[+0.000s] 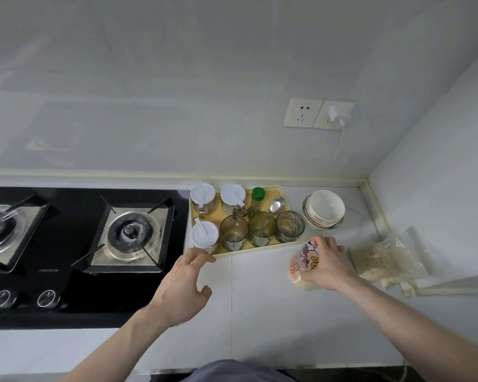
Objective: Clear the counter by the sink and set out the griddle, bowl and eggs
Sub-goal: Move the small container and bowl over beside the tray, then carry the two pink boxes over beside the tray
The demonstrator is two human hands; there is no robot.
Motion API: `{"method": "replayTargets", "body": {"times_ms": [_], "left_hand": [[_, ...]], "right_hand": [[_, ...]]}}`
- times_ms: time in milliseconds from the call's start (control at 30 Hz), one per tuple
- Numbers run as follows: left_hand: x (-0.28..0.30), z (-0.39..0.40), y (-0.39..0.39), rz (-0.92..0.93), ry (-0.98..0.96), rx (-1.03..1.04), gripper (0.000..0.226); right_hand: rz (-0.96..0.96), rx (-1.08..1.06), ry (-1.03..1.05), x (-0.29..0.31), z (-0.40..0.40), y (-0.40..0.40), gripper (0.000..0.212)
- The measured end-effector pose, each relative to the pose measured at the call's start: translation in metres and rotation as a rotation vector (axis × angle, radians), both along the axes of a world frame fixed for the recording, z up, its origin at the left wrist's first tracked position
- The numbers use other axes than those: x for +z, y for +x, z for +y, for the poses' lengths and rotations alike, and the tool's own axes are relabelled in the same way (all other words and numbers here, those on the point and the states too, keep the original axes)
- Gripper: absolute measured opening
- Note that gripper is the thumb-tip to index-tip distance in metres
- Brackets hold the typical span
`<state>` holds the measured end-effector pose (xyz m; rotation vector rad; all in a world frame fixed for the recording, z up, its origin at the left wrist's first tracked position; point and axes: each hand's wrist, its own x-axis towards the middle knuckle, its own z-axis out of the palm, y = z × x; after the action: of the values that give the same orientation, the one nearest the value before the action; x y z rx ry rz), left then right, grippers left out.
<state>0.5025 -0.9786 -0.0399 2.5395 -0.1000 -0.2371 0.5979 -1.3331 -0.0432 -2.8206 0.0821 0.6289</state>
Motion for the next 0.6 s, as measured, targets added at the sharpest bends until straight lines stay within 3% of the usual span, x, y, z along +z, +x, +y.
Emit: {"method": "replayTargets", "body": {"times_ms": [100,200,300,367,600], "left_hand": [[0.003,0.004,-0.013,0.032,-0.002,0.042,0.057],[0.006,0.015,-0.03,0.055,-0.008,0.11,0.058],[0.008,0.038,-0.052,0.06,-0.034,0.209,0.06],[0.009,0.058,-0.069,0.056,-0.06,0.279,0.059],[0.047,0.157,-0.129,-0.111,-0.111,0.458,0.055]], "right_hand": [[-0.004,-0.06,-0.046,-0.002,0.0,0.006,0.087],[-0.251,0.048,-0.082,0.0,0.012,0.0,0.095],[-0.441,0.193,0.194,0.007,0.055,-0.013,0.082],[-0.376,0.309,0.366,0.02,0.099,-0.032,0.071],[-0.161,0.585,0.615,0.072,0.276,-0.1,0.053]]}}
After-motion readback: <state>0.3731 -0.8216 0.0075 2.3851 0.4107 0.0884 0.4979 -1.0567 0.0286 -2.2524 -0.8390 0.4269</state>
